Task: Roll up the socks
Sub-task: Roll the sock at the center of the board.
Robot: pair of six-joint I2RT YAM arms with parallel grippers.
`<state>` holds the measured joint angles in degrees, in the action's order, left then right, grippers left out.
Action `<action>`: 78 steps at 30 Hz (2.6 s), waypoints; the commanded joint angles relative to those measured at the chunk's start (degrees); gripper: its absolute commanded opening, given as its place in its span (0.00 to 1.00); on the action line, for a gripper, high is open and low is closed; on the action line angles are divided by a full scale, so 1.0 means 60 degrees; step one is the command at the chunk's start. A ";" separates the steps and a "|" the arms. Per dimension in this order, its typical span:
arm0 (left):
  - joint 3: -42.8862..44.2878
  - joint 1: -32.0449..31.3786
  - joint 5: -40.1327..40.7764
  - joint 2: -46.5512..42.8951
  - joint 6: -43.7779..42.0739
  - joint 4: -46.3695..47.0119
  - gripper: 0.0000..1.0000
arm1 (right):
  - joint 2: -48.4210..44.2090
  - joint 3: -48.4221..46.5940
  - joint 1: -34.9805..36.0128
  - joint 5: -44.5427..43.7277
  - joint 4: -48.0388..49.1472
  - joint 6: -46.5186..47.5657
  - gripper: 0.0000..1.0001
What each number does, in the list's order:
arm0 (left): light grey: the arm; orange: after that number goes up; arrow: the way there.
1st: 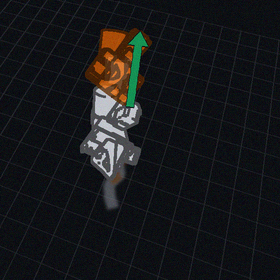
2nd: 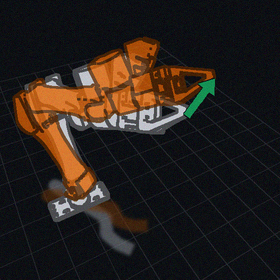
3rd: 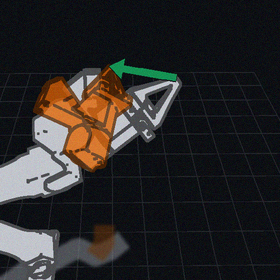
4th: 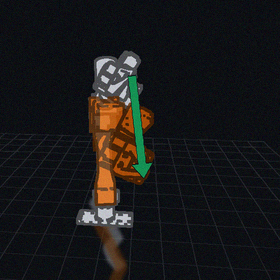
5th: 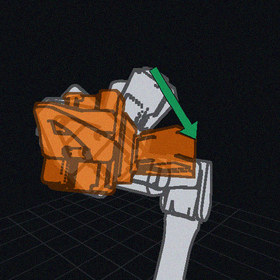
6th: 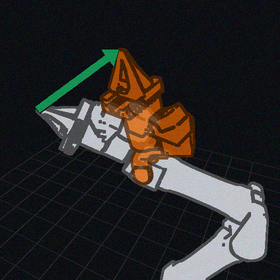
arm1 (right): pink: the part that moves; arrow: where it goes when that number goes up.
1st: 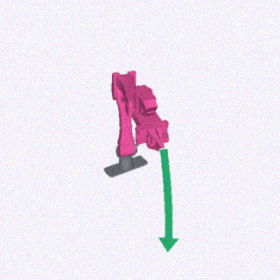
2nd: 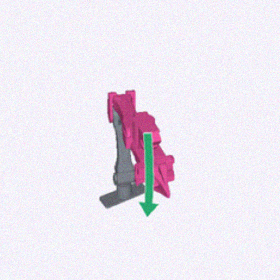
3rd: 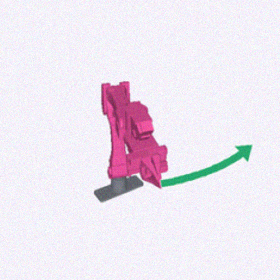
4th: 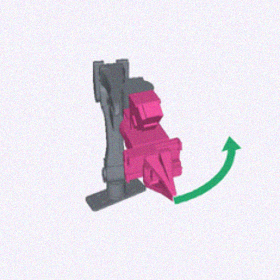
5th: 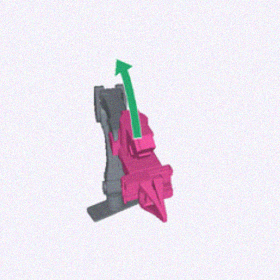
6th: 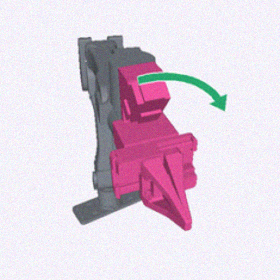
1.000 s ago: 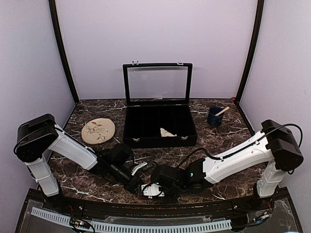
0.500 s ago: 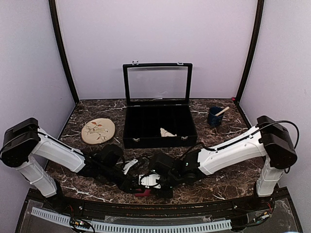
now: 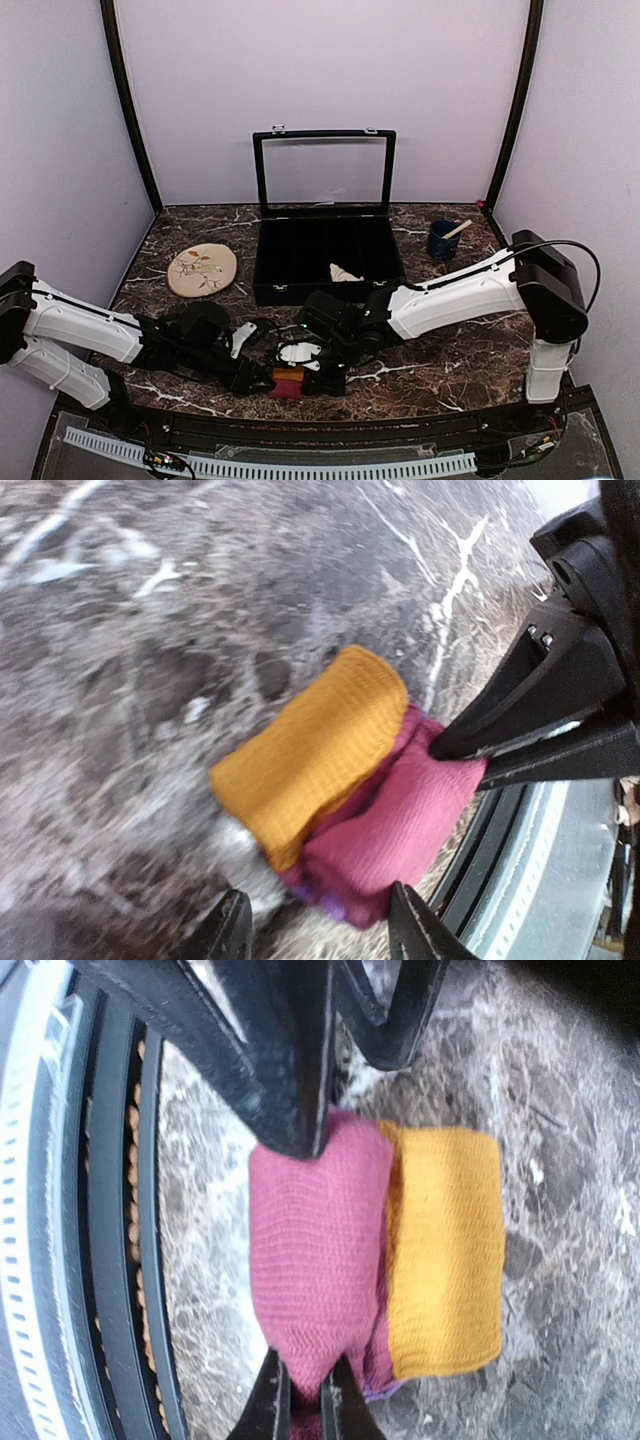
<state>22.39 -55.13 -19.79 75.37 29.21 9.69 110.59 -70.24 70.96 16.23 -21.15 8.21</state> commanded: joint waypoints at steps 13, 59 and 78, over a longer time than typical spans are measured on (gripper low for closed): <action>-0.0753 -0.0407 0.2793 -0.3194 -0.0091 -0.1411 0.47 | 0.0776 -0.0793 -0.0560 0.2021 -0.1539 -0.0465 0.00; 0.2494 -0.4581 0.5947 0.1405 -0.4363 -0.2188 0.51 | 0.2427 -0.2178 -0.1576 0.4376 -0.3822 -0.0142 0.00; 0.2944 -0.4569 0.5959 0.2362 -0.5094 -0.2065 0.47 | 0.2559 -0.2210 -0.1697 0.4681 -0.3975 0.0038 0.00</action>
<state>38.72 -82.30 15.92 87.79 0.03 -1.96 123.35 -83.68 61.10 45.93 -42.33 7.49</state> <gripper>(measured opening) 0.479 0.059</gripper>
